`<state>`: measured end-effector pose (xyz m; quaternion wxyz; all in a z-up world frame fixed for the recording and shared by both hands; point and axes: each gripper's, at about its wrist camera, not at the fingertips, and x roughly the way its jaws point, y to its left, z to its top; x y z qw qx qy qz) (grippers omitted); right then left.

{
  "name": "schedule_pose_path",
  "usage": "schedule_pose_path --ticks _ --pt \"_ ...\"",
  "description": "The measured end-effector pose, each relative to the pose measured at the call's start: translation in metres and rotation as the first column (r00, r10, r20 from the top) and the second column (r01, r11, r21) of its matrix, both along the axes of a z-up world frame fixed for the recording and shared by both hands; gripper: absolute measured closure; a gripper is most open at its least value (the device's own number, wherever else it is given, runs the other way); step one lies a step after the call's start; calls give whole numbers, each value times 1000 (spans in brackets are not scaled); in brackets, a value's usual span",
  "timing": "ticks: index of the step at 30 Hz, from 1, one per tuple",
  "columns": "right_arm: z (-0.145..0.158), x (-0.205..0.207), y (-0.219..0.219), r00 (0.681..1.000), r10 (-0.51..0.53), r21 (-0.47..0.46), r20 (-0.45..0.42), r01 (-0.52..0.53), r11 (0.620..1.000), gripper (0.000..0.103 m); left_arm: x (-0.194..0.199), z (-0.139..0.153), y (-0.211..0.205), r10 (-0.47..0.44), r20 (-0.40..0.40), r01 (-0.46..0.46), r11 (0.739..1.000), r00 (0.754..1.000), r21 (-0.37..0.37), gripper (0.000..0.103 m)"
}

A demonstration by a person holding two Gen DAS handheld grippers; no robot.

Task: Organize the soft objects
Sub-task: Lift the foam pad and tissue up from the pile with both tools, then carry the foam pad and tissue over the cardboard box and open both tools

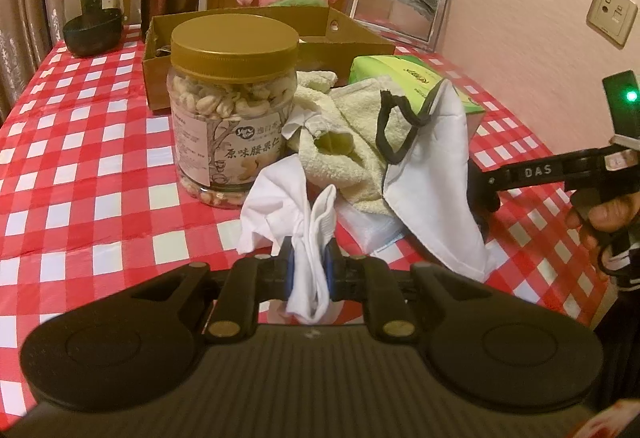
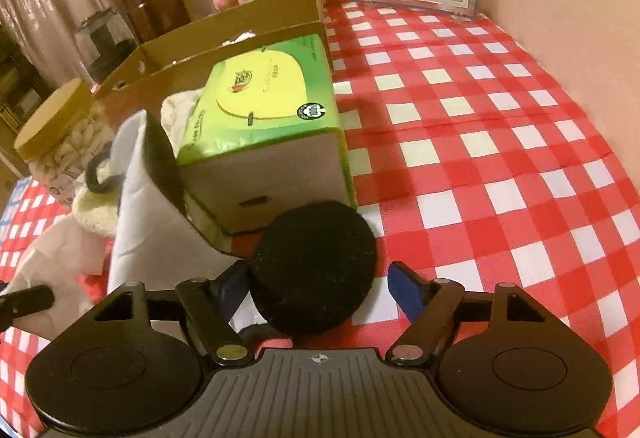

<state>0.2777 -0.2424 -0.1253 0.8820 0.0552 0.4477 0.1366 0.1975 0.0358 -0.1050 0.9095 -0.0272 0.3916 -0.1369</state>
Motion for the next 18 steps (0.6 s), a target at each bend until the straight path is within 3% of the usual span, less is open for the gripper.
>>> schedule_pose_path --ticks 5,10,13,18 --pt "-7 12 1 1000 1 26 -31 -1 1000 27 1 -1 -1 -1 -2 1 1000 1000 1 90" --pt "-9 14 11 999 44 -38 -12 -45 998 28 2 -2 -2 -5 -2 5 1000 1000 5 90" --pt "-10 10 19 997 71 -107 2 -70 992 37 2 -1 -2 -5 3 5 1000 1000 5 90" --pt "3 -2 13 997 41 -92 60 -36 995 37 0 2 -1 -7 11 7 1000 1000 7 90"
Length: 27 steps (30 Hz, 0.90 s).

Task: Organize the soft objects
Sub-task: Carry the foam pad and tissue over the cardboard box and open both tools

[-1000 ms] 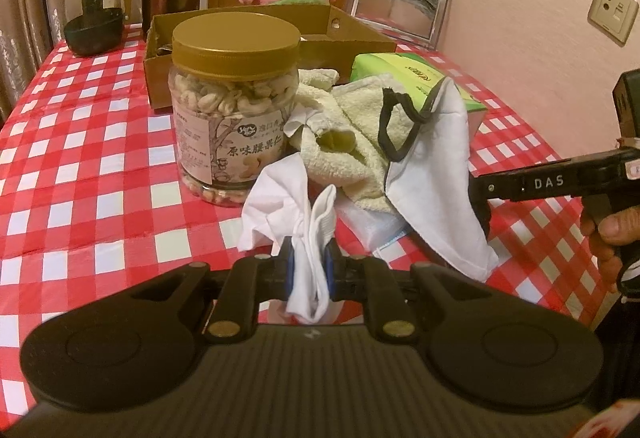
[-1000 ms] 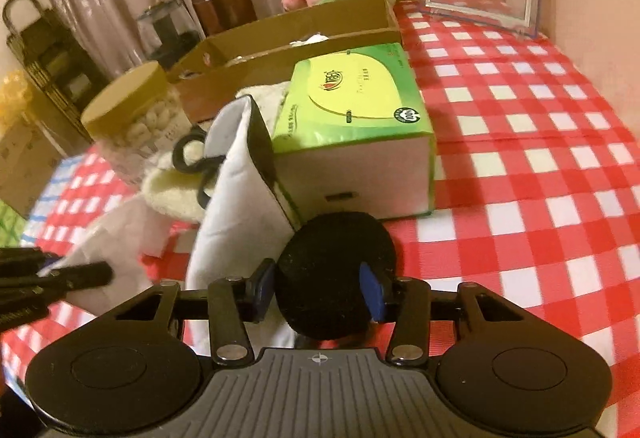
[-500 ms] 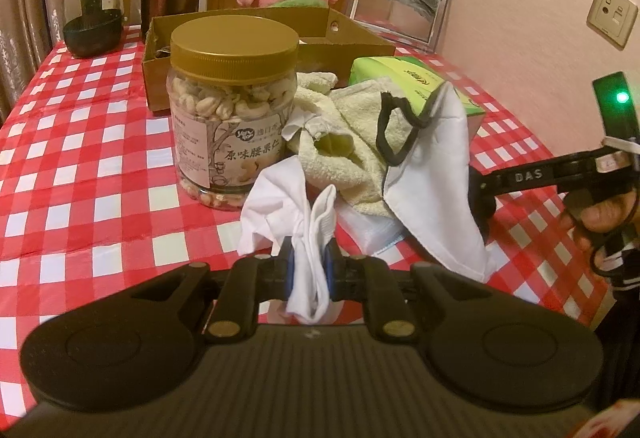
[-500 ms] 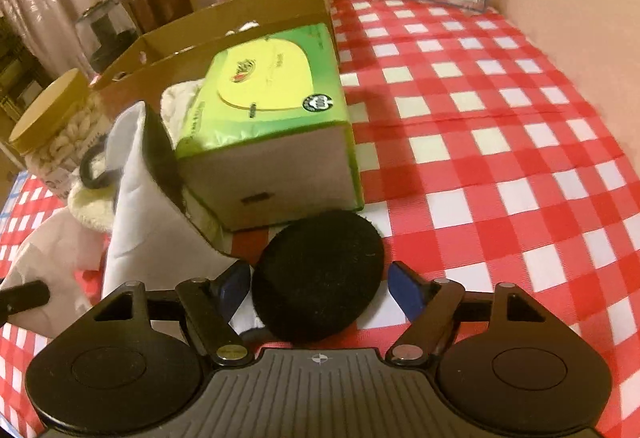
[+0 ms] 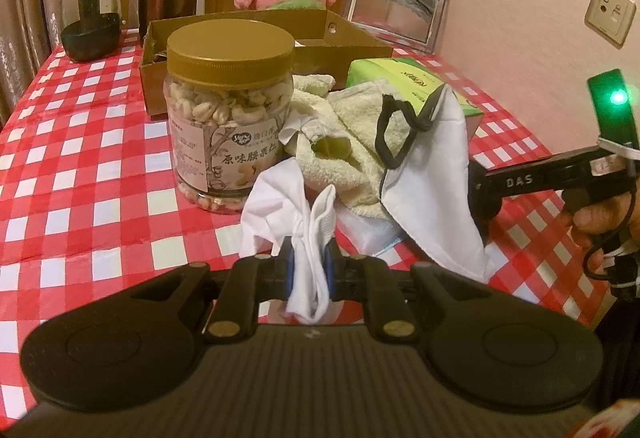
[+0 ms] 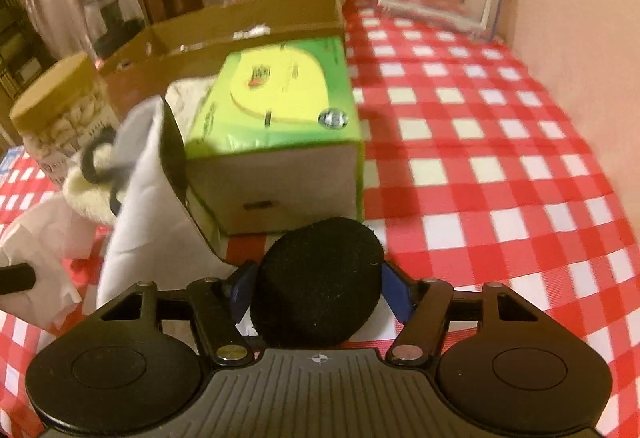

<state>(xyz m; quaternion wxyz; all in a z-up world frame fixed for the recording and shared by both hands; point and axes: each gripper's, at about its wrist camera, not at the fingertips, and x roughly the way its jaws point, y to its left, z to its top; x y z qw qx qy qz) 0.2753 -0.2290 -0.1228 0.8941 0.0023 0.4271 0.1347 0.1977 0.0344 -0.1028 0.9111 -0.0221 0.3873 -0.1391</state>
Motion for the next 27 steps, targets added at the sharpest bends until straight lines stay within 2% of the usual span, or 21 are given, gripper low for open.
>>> schedule_pose_path --ticks 8,18,27 --pt "35 -30 -12 994 -51 73 100 44 996 37 -15 17 -3 -28 19 28 999 999 18 91" --pt "85 -51 -17 984 -55 160 171 27 987 37 -35 68 -2 -30 93 29 1000 995 9 91" --pt "117 -57 -9 973 -24 167 228 -15 986 37 -38 119 -4 -32 165 37 999 986 -27 91"
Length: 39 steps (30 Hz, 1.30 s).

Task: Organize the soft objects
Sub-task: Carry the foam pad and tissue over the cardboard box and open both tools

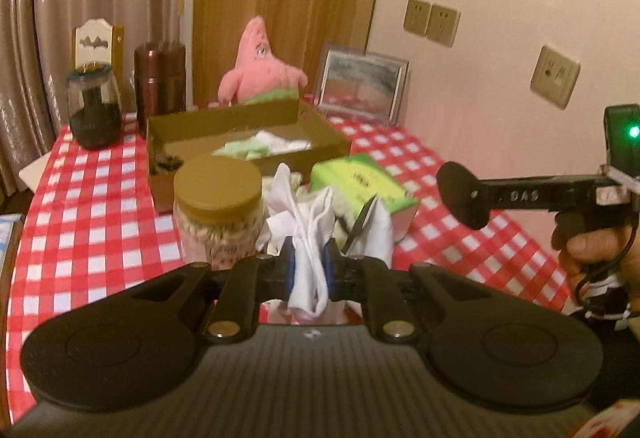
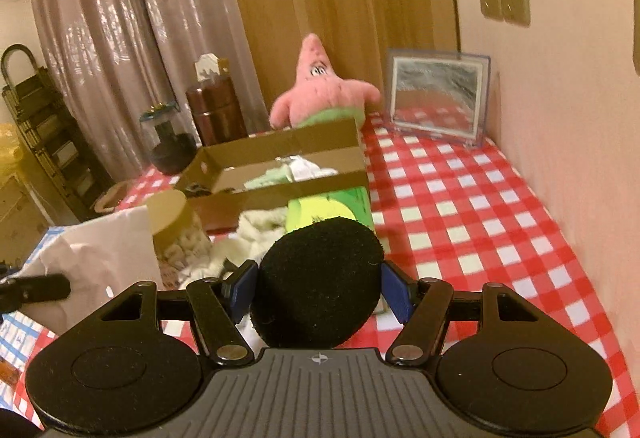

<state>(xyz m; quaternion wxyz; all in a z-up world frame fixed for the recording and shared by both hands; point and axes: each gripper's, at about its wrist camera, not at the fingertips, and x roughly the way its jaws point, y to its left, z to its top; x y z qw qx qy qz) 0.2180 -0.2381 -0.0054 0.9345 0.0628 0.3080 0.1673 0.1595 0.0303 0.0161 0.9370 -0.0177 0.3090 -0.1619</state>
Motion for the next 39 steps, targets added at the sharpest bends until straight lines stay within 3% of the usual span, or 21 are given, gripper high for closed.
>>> schedule_pose_path --ticks 13,23,32,39 --pt "22 15 20 998 51 -29 37 -50 998 37 19 49 7 -13 78 15 999 997 -29 91" --pt "33 52 34 994 82 -62 74 -78 995 37 68 69 20 -12 109 15 999 994 -28 91" --pt "40 104 51 987 133 -82 87 -126 989 37 133 67 29 -1 99 0 1000 995 9 91" --pt "40 169 58 984 165 -64 67 -160 985 37 194 55 37 22 80 -24 999 997 27 91"
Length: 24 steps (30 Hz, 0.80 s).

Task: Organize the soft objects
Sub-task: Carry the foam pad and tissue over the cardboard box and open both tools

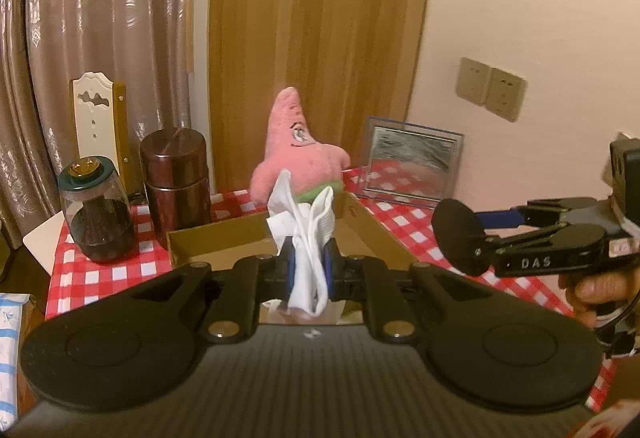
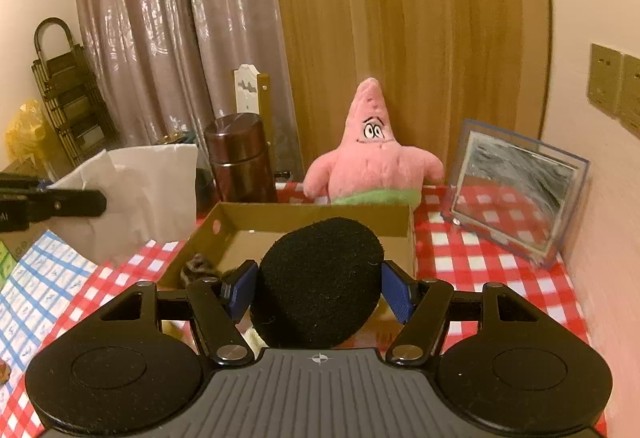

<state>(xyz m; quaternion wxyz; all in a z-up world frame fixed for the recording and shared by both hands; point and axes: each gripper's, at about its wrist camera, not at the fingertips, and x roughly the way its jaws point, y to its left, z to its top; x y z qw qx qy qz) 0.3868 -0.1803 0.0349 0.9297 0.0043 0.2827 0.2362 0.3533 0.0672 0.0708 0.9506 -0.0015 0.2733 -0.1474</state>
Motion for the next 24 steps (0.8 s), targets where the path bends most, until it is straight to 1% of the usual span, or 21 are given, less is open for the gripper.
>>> schedule_pose_path --ticks 3,6,10,16,18,19,24 --pt "-2 27 2 1000 6 22 -12 -6 1000 37 26 -10 3 9 -21 -9 1000 1000 6 91" --pt "-6 49 7 1000 9 20 -17 -9 1000 37 48 -21 4 15 -35 -14 1000 999 24 91" --pt "-15 71 16 1000 21 6 -22 -20 1000 37 72 -39 4 19 -54 -17 999 998 41 91" --pt "-38 98 20 998 -6 13 -63 7 1000 37 104 -70 5 35 -105 -30 998 994 47 90" --pt "-44 102 21 997 -11 11 -72 12 1000 37 114 -77 7 40 -123 -36 999 992 39 80" --pt "-47 104 21 997 -11 10 -79 12 1000 37 119 -81 8 42 -134 -37 999 990 38 73" --pt "-58 108 21 995 -13 8 -97 14 1000 37 126 -87 10 55 -134 -47 997 989 60 71"
